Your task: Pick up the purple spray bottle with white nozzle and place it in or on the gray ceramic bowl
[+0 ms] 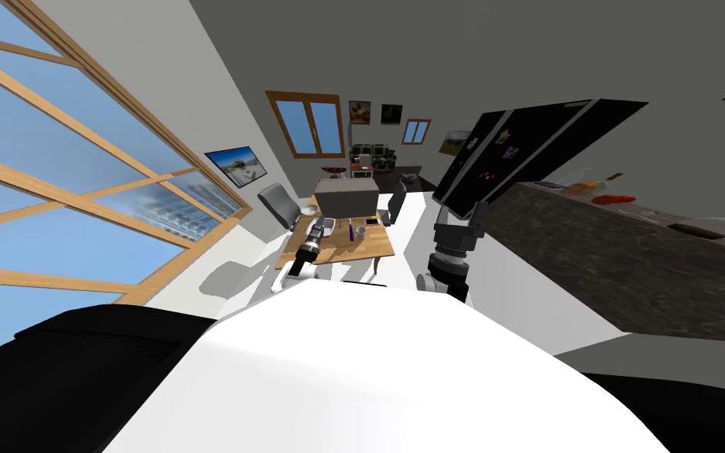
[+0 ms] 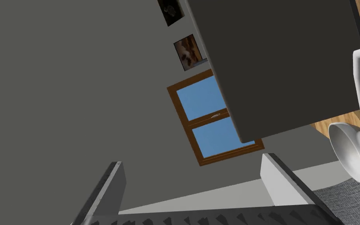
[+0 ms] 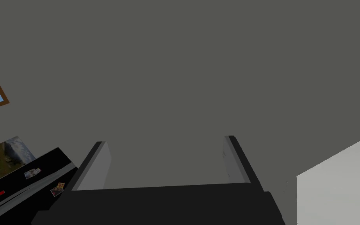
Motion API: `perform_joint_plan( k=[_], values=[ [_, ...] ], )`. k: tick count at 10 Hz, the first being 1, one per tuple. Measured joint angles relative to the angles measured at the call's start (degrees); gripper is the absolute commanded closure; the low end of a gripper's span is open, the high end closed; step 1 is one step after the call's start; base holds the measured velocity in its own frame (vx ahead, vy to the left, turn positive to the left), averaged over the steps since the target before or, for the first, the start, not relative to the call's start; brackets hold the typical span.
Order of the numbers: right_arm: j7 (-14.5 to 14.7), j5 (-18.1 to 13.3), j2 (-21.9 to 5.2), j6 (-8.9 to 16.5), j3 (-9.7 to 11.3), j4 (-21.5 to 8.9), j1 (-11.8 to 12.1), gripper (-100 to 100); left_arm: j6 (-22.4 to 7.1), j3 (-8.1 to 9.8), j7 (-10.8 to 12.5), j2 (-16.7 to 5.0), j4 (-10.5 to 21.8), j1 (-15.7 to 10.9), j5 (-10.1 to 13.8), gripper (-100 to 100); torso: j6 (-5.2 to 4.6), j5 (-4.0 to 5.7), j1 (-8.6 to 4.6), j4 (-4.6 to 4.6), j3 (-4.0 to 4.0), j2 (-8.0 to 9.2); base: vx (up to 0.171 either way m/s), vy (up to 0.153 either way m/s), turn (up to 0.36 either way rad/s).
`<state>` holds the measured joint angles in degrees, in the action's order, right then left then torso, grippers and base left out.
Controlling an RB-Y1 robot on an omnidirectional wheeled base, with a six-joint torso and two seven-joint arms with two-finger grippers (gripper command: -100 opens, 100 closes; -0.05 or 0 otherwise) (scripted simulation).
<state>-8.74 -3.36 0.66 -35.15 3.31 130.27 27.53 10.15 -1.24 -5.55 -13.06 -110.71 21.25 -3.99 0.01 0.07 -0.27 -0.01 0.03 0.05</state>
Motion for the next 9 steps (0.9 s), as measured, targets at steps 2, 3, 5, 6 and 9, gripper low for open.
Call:
perform_joint_plan(
  k=[2,3,5,6,9],
  values=[
    [0.0,0.0,0.0,0.0,0.0,0.0,0.0,0,-1.4,-0.32,-0.5,-1.1,2.2,-1.4,-0.4,-100,0.0,-0.03,0.11,0.0,0.0,0.01,-0.006,-0.052,-0.055],
    [0.0,0.0,0.0,0.0,0.0,0.0,0.0,0,-2.0,-0.49,-0.7,-2.1,3.3,-1.7,-0.6,-100,-0.01,-0.02,0.07,0.0,-0.01,-0.01,-0.005,-0.083,-0.106],
    [0.0,0.0,0.0,0.0,0.0,0.0,0.0,0,-4.1,-1.2,-1.7,-4.3,6.9,-3.7,-1.4,-100,-0.01,0.01,-0.07,0.0,-0.01,-0.01,-0.005,-0.106,-0.11],
    [0.0,0.0,0.0,0.0,0.0,0.0,0.0,0,-5.0,-1.76,-2.5,-5.0,8.9,-4.3,-2.0,-100,-0.01,0.02,-0.12,0.01,-0.01,-0.02,0.01,-0.116,-0.115],
    [0.0,0.0,0.0,0.0,0.0,0.0,0.0,0,-7.9,-2.78,-4.0,-7.4,13.2,-6.4,-3.2,-100,-0.01,0.0,0.02,0.0,0.0,0.01,-0.006,-0.078,-0.084]
  ],
)
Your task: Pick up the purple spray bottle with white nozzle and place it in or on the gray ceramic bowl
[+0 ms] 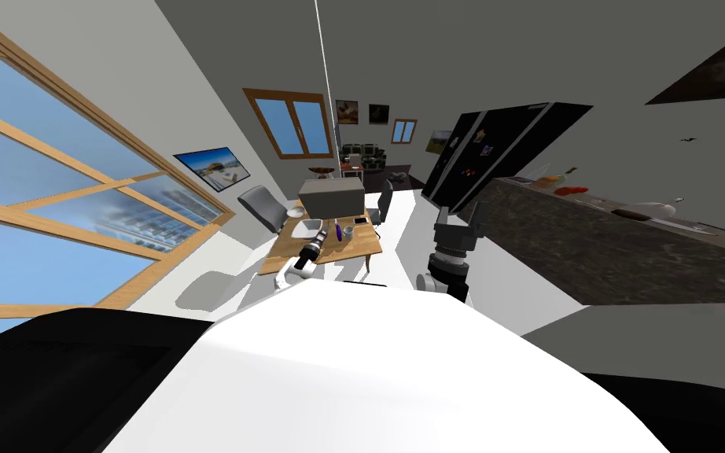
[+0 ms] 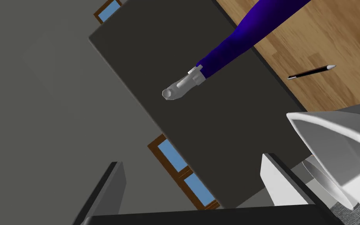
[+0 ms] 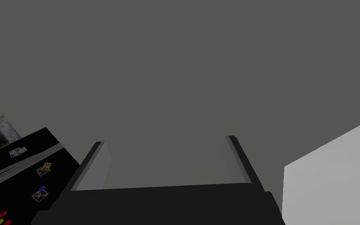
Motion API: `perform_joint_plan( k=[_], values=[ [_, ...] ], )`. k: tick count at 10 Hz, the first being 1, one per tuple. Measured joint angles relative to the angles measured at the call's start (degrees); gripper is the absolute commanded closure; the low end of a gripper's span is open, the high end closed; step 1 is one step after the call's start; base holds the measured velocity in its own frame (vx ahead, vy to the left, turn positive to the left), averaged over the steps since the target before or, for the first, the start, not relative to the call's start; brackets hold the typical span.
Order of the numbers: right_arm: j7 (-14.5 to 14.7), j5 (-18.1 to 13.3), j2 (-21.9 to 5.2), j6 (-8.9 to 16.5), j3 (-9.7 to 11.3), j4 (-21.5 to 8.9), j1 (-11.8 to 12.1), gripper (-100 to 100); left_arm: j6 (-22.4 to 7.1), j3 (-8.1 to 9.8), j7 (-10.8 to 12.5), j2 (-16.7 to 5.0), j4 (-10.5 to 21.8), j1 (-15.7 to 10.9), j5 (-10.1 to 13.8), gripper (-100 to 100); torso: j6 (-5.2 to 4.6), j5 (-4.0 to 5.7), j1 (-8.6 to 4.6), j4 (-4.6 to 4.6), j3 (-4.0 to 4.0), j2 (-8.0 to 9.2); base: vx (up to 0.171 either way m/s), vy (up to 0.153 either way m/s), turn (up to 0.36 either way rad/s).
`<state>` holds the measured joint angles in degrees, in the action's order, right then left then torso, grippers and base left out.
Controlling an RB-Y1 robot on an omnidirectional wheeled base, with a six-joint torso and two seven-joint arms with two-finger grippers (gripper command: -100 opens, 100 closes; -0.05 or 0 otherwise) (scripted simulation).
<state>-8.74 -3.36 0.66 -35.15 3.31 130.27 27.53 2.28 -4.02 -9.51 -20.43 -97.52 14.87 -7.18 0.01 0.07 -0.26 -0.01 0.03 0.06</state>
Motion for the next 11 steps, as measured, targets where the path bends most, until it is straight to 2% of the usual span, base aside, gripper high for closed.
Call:
perform_joint_plan(
  k=[1,4,5,8,9,11],
  values=[
    [0.0,0.0,0.0,0.0,0.0,0.0,0.0,0,-1.1,-0.33,-0.4,-1.4,1.5,-0.8,-0.3,-100,0.0,0.01,-0.03,0.0,0.0,0.0,0.0,-0.064,-0.032],
    [0.0,0.0,0.0,0.0,0.0,0.0,0.0,0,-3.5,-1.13,-1.9,-3.4,5.8,-2.5,-1.6,-100,0.01,0.02,-0.07,0.01,-0.02,-0.04,0.012,-0.09,-0.117],
    [0.0,0.0,0.0,0.0,0.0,0.0,0.0,0,-4.9,-1.52,-2.5,-4.9,7.2,-3.5,-2.0,-100,0.0,0.03,-0.08,0.01,-0.04,-0.08,0.022,-0.066,-0.037],
    [0.0,0.0,0.0,0.0,0.0,0.0,0.0,0,-7.8,-2.36,-3.9,-7.1,11.7,-6.4,-3.2,-100,0.0,0.01,-0.03,0.01,-0.05,-0.09,0.022,-0.083,-0.124],
    [0.0,0.0,0.0,0.0,0.0,0.0,0.0,0,-8.7,-2.72,-4.4,-8.6,14.6,-8.2,-3.5,-100,0.01,0.02,-0.05,0.02,-0.07,-0.13,0.036,-0.106,-0.126],
    [0.0,0.0,0.0,0.0,0.0,0.0,0.0,0,-11.1,-3.28,-5.6,-10.8,17.5,-9.4,-4.6,-100,0.02,0.03,-0.09,0.02,-0.07,-0.12,0.031,-0.093,-0.133]
  ],
)
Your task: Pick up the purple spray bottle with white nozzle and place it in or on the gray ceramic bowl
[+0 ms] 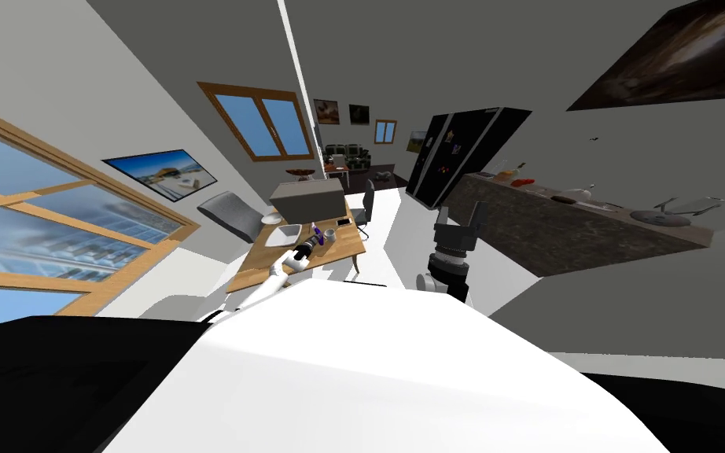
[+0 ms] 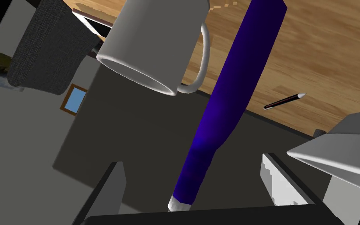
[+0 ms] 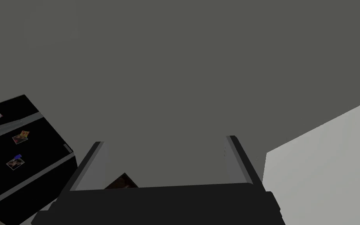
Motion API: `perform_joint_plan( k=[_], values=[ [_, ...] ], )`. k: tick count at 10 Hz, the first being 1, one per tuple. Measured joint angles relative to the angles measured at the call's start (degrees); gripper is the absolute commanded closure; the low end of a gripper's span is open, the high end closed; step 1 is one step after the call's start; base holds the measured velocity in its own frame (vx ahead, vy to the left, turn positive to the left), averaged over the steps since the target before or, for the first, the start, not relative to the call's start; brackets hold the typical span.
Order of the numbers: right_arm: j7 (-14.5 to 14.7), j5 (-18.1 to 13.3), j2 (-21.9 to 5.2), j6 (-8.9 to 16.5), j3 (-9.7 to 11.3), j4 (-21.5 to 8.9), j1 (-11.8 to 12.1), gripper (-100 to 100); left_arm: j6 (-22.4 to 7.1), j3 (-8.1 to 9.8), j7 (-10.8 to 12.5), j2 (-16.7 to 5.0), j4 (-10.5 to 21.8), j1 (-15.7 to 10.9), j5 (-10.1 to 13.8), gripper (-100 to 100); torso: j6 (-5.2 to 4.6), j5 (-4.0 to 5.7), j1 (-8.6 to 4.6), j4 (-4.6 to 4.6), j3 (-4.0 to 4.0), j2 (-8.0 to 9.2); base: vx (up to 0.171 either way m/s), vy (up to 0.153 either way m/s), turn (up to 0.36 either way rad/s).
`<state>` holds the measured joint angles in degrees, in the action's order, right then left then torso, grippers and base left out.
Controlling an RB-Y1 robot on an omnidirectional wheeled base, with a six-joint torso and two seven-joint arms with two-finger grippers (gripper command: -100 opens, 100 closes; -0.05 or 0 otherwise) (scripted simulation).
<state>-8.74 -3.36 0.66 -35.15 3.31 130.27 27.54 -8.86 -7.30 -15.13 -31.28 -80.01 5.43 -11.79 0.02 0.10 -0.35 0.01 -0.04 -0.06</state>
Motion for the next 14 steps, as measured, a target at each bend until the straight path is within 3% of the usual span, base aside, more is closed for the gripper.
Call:
perform_joint_plan(
  k=[5,9,11,12,13,14],
  values=[
    [0.0,0.0,0.0,0.0,0.0,0.0,0.0,0,-5.5,-1.68,-2.6,-5.9,8.3,-4.7,-1.9,-100,0.02,-0.01,0.09,-0.01,0.02,0.04,0.03,-0.08,-0.098],
    [0.0,0.0,0.0,0.0,0.0,0.0,0.0,0,-8.3,-2.53,-4.4,-8.3,14.9,-8.1,-4.2,-100,0.02,-0.03,0.14,-0.03,0.07,0.13,0.009,-0.061,-0.056],
    [0.0,0.0,0.0,0.0,0.0,0.0,0.0,0,-9.9,-2.99,-4.8,-10.0,14.8,-7.9,-4.1,-100,0.03,-0.04,0.2,-0.03,0.07,0.13,0.01,-0.035,-0.022],
    [0.0,0.0,0.0,0.0,0.0,0.0,0.0,0,-10.1,-3.02,-4.9,-10.1,14.8,-7.9,-4.1,0,0.04,-0.06,0.28,-0.03,0.08,0.15,0.0,0.0,0.0],
    [0.0,0.0,0.0,0.0,0.0,0.0,0.0,0,-10.0,-3.02,-4.8,-10.1,14.8,-7.9,-4.1,-100,0.04,-0.07,0.35,-0.04,0.09,0.16,-0.004,0.028,-0.079],
    [0.0,0.0,0.0,0.0,0.0,0.0,0.0,0,-9.9,-2.58,-4.8,-9.3,16.0,-8.5,-4.8,-100,0.02,-0.1,0.47,-0.04,0.1,0.17,-0.01,0.051,-0.113]
  ],
)
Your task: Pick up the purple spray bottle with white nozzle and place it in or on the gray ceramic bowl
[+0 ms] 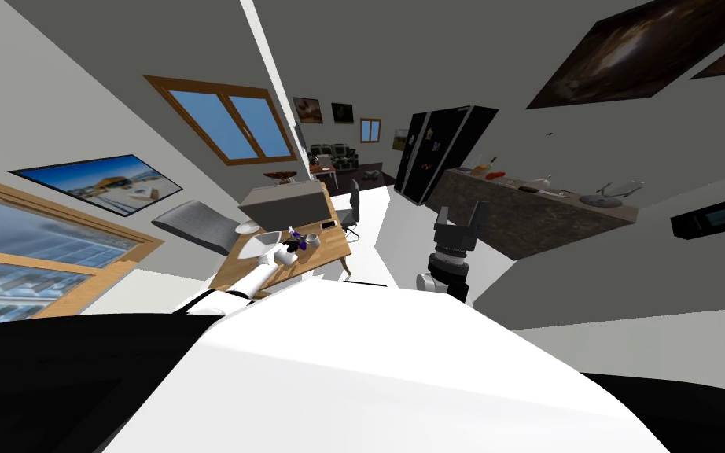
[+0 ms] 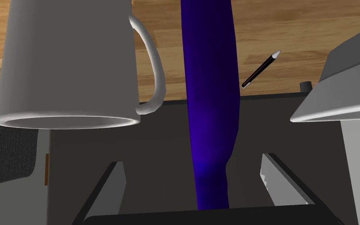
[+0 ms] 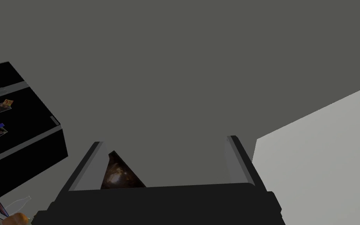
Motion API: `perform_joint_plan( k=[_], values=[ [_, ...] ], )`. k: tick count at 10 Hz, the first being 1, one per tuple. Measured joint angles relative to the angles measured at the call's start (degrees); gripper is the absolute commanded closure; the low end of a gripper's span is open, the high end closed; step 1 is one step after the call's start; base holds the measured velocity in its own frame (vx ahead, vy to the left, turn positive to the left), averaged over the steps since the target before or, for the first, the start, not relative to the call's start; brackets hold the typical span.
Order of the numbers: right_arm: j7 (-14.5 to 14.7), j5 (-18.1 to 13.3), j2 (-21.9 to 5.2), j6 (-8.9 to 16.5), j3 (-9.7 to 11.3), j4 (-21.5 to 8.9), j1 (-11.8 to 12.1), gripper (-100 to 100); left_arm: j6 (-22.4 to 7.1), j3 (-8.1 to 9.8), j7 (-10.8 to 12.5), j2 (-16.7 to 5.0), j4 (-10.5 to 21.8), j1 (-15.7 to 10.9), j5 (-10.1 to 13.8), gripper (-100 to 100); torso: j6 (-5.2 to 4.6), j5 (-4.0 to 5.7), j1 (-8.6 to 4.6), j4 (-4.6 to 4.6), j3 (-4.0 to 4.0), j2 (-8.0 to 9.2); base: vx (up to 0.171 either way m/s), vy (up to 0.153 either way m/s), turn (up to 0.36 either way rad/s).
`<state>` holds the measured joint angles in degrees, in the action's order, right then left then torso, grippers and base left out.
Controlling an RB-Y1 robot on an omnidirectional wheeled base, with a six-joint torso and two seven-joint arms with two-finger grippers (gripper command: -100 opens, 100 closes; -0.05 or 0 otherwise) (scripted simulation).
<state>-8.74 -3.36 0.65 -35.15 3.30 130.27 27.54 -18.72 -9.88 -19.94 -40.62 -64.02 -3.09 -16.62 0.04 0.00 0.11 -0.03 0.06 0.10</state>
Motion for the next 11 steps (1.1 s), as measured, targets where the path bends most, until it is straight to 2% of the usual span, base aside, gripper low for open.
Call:
perform_joint_plan(
  k=[4,5,9,10,11],
  values=[
    [0.0,0.0,0.0,0.0,0.0,0.0,0.0,0,0.9,1.59,0.1,2.4,4.7,-2.6,-2.4,-100,0.01,-0.03,0.11,-0.01,0.01,0.01,-0.01,0.041,-0.055],
    [0.0,0.0,0.0,0.0,0.0,0.0,0.0,0,0.9,1.65,0.2,2.5,4.8,-2.6,-2.5,100,0.02,-0.01,0.03,-0.01,0.0,0.0,0.0,0.0,0.0],
    [0.0,0.0,0.0,0.0,0.0,0.0,0.0,0,0.9,1.66,0.2,2.5,4.8,-2.6,-2.5,100,-0.01,0.0,-0.06,0.01,-0.04,-0.06,0.0,0.001,0.003],
    [0.0,0.0,0.0,0.0,0.0,0.0,0.0,0,0.9,1.66,0.2,2.5,4.8,-2.6,-2.5,0,-0.01,0.0,-0.06,0.01,-0.03,-0.06,0.0,0.0,0.0],
    [0.0,0.0,0.0,0.0,0.0,0.0,0.0,0,0.9,1.66,0.2,2.5,4.8,-2.6,-2.5,100,-0.01,0.0,-0.06,0.01,-0.03,-0.06,0.014,-0.029,0.083]
  ],
)
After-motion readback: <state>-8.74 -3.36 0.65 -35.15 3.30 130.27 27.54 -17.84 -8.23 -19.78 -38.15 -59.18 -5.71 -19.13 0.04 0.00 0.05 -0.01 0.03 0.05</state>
